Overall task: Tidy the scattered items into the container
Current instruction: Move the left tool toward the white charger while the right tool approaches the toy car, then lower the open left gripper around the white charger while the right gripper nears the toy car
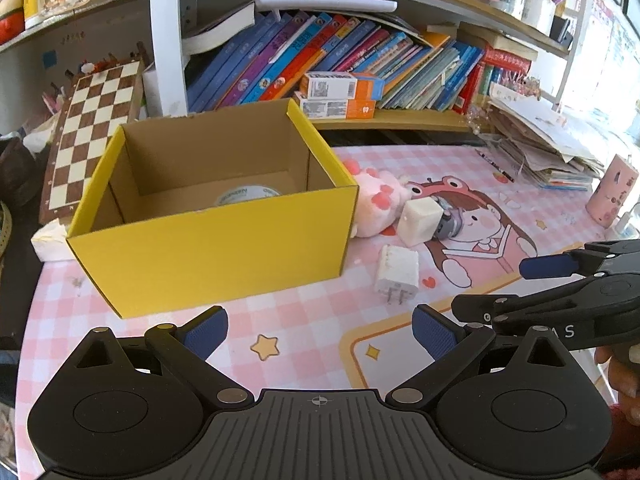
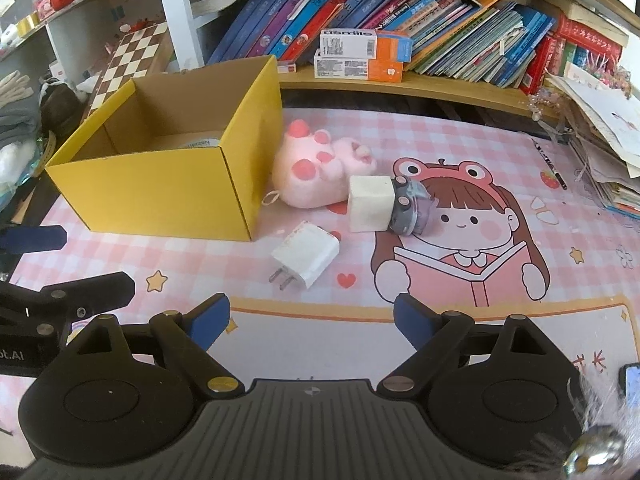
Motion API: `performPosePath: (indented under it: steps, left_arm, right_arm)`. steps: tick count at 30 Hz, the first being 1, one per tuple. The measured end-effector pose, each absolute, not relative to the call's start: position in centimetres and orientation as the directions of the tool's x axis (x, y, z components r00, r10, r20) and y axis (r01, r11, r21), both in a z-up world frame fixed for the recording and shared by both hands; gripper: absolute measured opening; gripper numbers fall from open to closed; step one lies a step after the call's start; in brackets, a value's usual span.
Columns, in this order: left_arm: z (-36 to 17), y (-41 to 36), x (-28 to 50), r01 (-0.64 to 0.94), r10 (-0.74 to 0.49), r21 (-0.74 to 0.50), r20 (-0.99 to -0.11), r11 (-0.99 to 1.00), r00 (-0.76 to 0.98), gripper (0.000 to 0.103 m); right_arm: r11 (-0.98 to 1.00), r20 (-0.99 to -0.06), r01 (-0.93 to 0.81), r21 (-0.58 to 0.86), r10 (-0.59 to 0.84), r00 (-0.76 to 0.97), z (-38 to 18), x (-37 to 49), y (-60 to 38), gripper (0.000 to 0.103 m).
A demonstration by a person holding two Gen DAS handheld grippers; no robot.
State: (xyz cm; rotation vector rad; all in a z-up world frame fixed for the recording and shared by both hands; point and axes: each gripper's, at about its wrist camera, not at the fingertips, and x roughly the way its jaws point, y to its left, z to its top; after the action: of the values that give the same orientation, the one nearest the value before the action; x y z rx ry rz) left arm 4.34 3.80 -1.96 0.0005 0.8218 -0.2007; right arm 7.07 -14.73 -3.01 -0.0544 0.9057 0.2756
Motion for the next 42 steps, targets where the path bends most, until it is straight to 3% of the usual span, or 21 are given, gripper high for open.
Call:
performPosePath:
  steps: [20, 28, 37, 42]
  left_arm:
    - [-3.1, -2.0, 4.7, 0.092, -0.131, -0.096, -0.792, 0.991, 0.596, 0.100]
    - [-2.9, -4.5, 4.2, 0.116, -0.105, -0.040, -0.766, 0.992, 0.634, 0.100]
    - [-3.0, -4.9, 3.9, 0.053, -0.146, -0.150, -0.720, 0.987, 0.678, 0.100]
    - [-3.4, -5.6, 4.1, 0.031, -0.127, -0.145, -0.724, 0.989, 0.678, 0.100]
  right_arm:
    - [0.954, -0.777, -0.281, 0.108, 0.258, 0.575, -3.8, 7.8, -21.0, 0.089]
    - [0.945, -0.777, -0.300, 0.128, 0.283, 0.562, -4.2, 8.1, -23.0, 0.089]
    - [0.939, -0.774, -0.308, 0.152, 0.307, 0.554, -4.5, 8.6, -24.8, 0.089]
    - [0.941, -0.761, -0.297, 0.160, 0.309, 0.570, -4.4, 8.9, -25.8, 0.089]
